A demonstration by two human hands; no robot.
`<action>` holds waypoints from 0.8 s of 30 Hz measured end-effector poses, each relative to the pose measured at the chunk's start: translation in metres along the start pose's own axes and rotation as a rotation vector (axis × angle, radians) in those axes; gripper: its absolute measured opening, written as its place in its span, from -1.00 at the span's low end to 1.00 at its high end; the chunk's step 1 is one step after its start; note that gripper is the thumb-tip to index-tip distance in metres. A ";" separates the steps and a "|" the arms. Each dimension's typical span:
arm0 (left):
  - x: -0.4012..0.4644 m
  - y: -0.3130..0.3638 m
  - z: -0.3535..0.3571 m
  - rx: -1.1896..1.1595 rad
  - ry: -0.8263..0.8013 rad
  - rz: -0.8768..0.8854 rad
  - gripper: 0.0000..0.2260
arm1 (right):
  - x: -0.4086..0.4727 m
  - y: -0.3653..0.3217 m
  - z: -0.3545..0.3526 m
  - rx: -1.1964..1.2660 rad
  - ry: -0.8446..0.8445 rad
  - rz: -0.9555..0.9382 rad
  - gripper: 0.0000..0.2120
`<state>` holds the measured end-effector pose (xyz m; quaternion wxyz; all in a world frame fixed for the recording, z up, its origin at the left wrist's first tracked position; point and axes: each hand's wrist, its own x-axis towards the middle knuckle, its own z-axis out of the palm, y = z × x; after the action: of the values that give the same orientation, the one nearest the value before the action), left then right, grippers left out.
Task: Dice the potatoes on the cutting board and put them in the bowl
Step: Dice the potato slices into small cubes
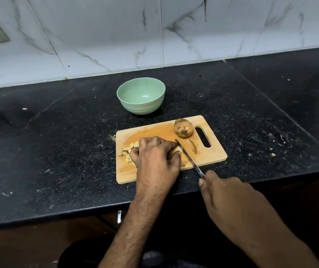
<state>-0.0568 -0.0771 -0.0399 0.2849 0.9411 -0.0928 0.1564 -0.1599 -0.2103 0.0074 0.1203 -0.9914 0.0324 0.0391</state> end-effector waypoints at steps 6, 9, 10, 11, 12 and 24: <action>0.002 -0.001 0.001 -0.031 -0.002 -0.012 -0.79 | 0.009 -0.002 0.001 -0.013 -0.036 -0.001 -0.81; 0.004 -0.001 0.001 -0.036 -0.010 -0.022 -0.80 | 0.021 0.000 0.002 -0.001 -0.057 0.002 -0.76; 0.004 -0.001 0.001 -0.033 -0.009 -0.027 -0.80 | 0.023 0.001 0.002 0.008 -0.075 0.000 -0.76; 0.003 -0.001 0.001 -0.029 -0.007 -0.031 -0.80 | 0.023 0.003 0.001 0.016 -0.090 -0.007 -0.76; 0.002 0.000 0.001 -0.029 -0.004 -0.035 -0.80 | 0.022 0.006 0.001 0.022 -0.102 -0.017 -0.77; -0.004 -0.002 0.000 -0.016 0.034 -0.009 -0.76 | -0.023 0.014 -0.017 -0.005 -0.212 0.068 -0.73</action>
<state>-0.0598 -0.0754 -0.0418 0.2945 0.9365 -0.0848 0.1703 -0.1824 -0.2264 0.0228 0.1194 -0.9804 0.0532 0.1477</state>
